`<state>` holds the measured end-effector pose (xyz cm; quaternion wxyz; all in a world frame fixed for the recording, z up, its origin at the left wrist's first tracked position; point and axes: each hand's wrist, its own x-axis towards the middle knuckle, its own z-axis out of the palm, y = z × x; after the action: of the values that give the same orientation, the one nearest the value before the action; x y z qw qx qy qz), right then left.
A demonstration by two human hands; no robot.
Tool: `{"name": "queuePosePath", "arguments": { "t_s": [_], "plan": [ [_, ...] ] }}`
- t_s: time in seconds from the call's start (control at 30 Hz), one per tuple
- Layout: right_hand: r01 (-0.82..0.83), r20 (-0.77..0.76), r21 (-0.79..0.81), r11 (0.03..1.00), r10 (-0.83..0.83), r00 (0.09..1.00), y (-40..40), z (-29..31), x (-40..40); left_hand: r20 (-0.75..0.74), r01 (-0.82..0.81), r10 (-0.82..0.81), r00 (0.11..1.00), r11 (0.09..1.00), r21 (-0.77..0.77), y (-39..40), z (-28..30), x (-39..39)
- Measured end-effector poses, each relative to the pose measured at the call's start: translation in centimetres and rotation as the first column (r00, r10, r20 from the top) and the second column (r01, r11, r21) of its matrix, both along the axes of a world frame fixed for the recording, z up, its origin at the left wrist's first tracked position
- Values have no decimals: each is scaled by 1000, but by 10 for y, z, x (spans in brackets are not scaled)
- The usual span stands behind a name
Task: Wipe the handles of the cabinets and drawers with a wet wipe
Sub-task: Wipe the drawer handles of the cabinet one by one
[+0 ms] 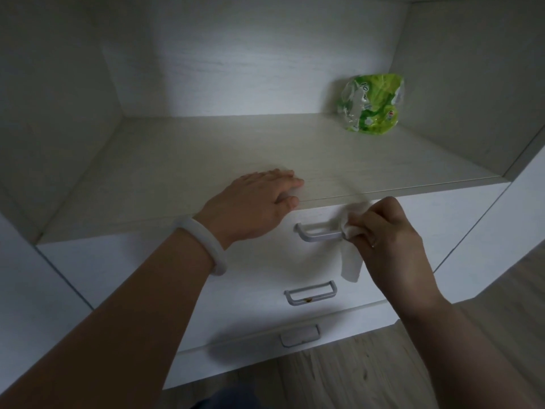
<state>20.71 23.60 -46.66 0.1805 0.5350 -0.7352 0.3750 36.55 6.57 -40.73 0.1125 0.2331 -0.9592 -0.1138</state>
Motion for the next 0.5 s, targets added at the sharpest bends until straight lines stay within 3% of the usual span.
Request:
{"name": "queuePosePath", "arguments": {
  "t_s": [0.17, 0.23, 0.33, 0.5],
  "plan": [
    [-133, -128, 76, 988, 142, 982, -3, 6, 14, -7, 4, -4, 1000, 1000, 1, 1, 0, 1],
    [-177, -98, 94, 980, 186, 978, -3, 9, 9, -6, 5, -5, 1000, 1000, 10, 0, -1, 2],
    [-148, 6, 55, 987, 148, 989, 2, 12, -3, -8, 2, -1, 1000, 1000, 10, -2, -1, 1],
    [-83, -109, 40, 996, 87, 990, -17, 5, 32, -16, -6, 6, 1000, 1000, 21, -1, -3, -1]
  ]
}}
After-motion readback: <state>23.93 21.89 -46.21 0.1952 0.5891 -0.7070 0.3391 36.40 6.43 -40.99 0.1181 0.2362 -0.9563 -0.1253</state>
